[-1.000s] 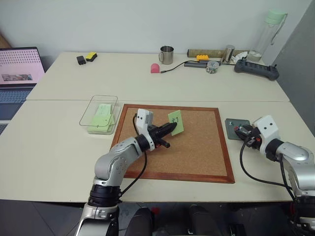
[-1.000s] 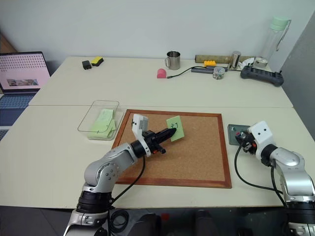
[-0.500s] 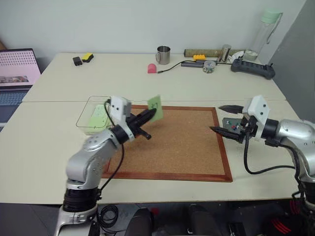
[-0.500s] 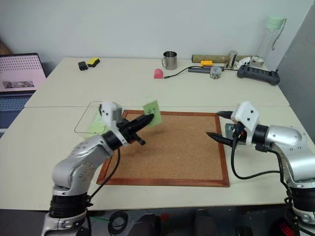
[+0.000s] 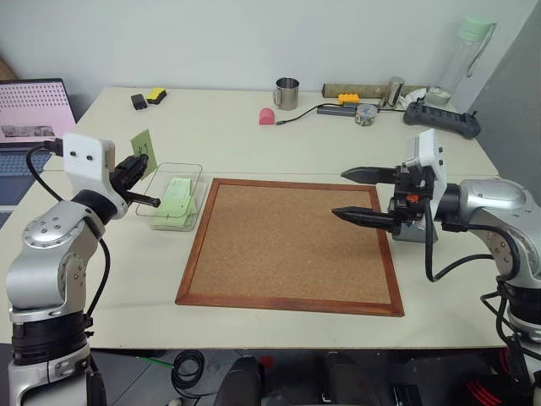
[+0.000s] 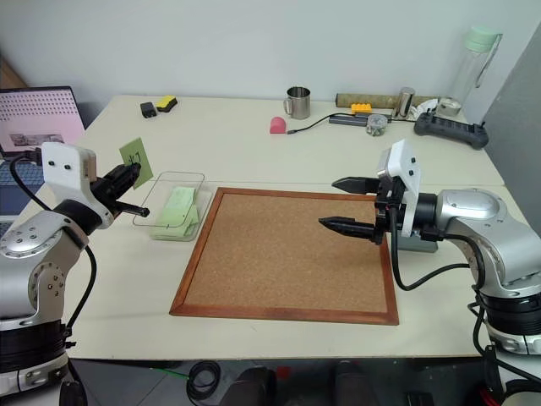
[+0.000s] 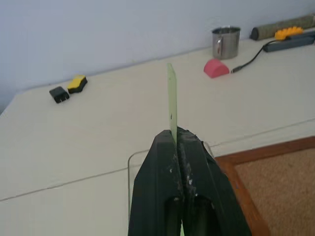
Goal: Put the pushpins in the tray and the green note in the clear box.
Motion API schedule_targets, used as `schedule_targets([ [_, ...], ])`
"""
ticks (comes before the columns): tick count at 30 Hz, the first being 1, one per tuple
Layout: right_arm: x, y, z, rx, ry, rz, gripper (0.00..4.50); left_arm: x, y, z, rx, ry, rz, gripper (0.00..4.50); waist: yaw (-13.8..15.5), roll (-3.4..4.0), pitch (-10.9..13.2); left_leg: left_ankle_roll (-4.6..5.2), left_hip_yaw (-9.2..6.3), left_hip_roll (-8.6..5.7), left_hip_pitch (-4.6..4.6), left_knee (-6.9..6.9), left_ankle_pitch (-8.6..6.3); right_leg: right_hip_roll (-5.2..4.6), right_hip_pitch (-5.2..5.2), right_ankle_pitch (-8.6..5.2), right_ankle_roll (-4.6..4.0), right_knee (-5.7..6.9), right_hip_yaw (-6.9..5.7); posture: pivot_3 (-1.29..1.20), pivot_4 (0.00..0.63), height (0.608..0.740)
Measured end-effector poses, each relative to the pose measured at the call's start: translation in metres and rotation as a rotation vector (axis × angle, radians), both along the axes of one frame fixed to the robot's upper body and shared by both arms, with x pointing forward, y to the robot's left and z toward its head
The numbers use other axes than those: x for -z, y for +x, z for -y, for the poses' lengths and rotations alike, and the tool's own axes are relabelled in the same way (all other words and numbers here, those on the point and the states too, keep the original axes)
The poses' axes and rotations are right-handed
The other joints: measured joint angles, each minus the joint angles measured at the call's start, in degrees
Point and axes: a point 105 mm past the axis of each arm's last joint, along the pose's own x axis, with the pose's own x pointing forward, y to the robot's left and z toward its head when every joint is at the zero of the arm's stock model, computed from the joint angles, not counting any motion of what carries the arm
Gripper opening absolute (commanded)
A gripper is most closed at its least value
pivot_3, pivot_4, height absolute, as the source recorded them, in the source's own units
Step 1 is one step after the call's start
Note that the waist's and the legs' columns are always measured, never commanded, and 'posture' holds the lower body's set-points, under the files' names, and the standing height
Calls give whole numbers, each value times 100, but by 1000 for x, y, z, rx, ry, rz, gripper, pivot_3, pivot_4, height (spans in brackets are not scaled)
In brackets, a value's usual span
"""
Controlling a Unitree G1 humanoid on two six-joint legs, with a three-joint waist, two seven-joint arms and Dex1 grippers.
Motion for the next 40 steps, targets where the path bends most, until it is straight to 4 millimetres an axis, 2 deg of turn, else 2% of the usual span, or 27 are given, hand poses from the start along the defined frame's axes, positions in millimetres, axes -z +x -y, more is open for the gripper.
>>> schedule_targets([
  [6, 1, -2, -3, -11, -5, 2, 4021, 12, 8, -2, -4, 5, -50, 1209, -3, 0, 0, 0, 4, 4, -7, 0, 0, 3, -13, 1, -1, 7, 3, 0, 150, 740],
  [20, 6, -6, 0, 9, -29, -4, 4021, 3, 9, 4, 39, 29, -41, 3871, -6, -1, 0, 0, 5, 4, -12, 0, 0, 1, -17, 1, -1, 8, 4, 0, 150, 740],
  [23, 17, -6, 16, 69, -67, -30, 4021, 3, -5, -5, 62, 71, -81, 3871, -15, -1, 0, -1, 10, 3, -17, -4, 0, -1, -27, 1, -1, 9, 9, 0, 150, 740],
  [26, 26, -6, 48, 178, -130, -39, 4021, 8, -30, -24, 110, 131, -183, 3871, -20, 0, 0, -1, 17, 4, -58, -2, 0, -2, -75, 1, -2, 23, 14, 0, 150, 740],
  [27, 26, -7, 54, 194, -145, -34, 4021, 9, -38, -23, 146, 156, -206, 3871, -26, 0, 0, -1, 18, 6, -62, -1, 0, -2, -80, 1, -2, 23, 14, 0, 150, 740],
  [30, 36, -15, 83, 247, -244, -87, 4021, 29, -70, -28, 255, 263, -360, 3871, -53, 2, -1, -1, 21, 6, -60, -7, -1, -3, -78, 0, -5, 17, 14, 0, 150, 740],
  [31, 42, -18, 95, 271, -282, -109, 4021, 34, -80, -35, 274, 283, -407, 3871, -56, 2, -1, 0, 19, 9, -67, -4, -1, 0, -81, -3, -9, 15, 9, 0, 150, 740],
  [32, 49, -20, 113, 312, -330, -147, 4021, 39, -90, -53, 256, 289, -463, 3871, -58, 2, -1, 0, 21, 10, -62, -3, 0, 2, -78, -6, -14, 17, 9, 0, 150, 740],
  [35, 54, -22, 134, 366, -369, -165, 4021, 38, -101, -77, 216, 303, -491, 3871, -67, 2, -1, 2, 28, 11, -56, -1, 0, 5, -76, -4, -15, 16, 4, 0, 150, 740],
  [40, 53, -21, 154, 407, -400, -150, 4021, 38, -104, -83, 243, 318, -493, 3871, -70, 2, -1, 5, 37, 18, -52, 5, 3, 3, -73, -1, 4, 15, 13, 0, 150, 740],
])
